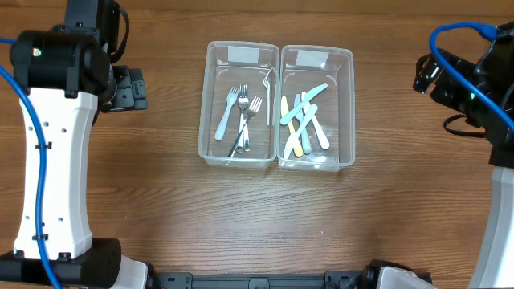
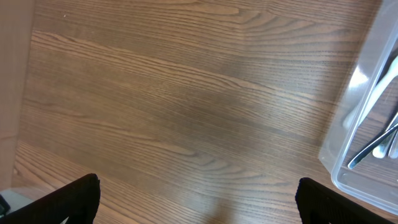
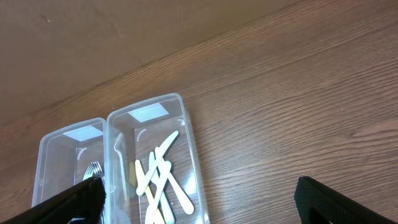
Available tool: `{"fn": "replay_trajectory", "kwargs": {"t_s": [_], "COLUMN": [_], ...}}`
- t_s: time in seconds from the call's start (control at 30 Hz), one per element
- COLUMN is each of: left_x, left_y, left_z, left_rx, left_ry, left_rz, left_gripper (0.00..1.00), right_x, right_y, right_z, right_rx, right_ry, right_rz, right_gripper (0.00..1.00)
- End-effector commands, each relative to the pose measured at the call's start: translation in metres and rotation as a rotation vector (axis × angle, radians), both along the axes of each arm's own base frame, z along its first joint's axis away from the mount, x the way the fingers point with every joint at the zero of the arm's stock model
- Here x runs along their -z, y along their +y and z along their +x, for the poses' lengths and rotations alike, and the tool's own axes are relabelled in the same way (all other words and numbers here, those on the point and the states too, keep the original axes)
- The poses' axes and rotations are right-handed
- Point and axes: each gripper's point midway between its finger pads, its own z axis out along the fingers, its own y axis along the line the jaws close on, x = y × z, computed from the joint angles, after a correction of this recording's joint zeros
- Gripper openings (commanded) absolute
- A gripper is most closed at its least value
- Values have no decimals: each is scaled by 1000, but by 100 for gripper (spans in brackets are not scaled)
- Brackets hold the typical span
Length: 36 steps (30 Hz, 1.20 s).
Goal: Pack container
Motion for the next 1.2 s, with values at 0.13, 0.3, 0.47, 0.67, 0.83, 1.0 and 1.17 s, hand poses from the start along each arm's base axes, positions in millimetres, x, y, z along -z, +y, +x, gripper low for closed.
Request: {"fn": "replay_trajectory", "kwargs": {"t_s": [0.13, 0.3, 0.47, 0.67, 0.83, 1.0, 1.17], "left_x": [-2, -2, -2, -2, -2, -2, -2], "left_y": [3, 3, 3, 3, 3, 3, 3], "left_z": [1, 1, 1, 1, 1, 1, 1], "left_rx": [-25, -25, -25, -25, -25, -25, -25], "left_ry": [-12, -12, -12, -12, -12, -12, -12], "left_rz": [3, 3, 3, 3, 3, 3, 3], "left_gripper": [100, 100, 100, 100, 100, 100, 100], "right_x": [-3, -8, -35, -72, -84, -62, -1], "right_y": [-3, -1, 13, 32, 32, 38, 51], "right_z": [0, -3, -26, -68, -100, -104, -97], "right_rx": [15, 11, -19, -61, -43, -70, -141], "right_ry": [-10, -24, -113, -244, -333, -411, -446], "right_rz": [-9, -12, -27, -47, -77, -72, -36], "right_gripper": [100, 100, 100, 100, 100, 100, 100]}}
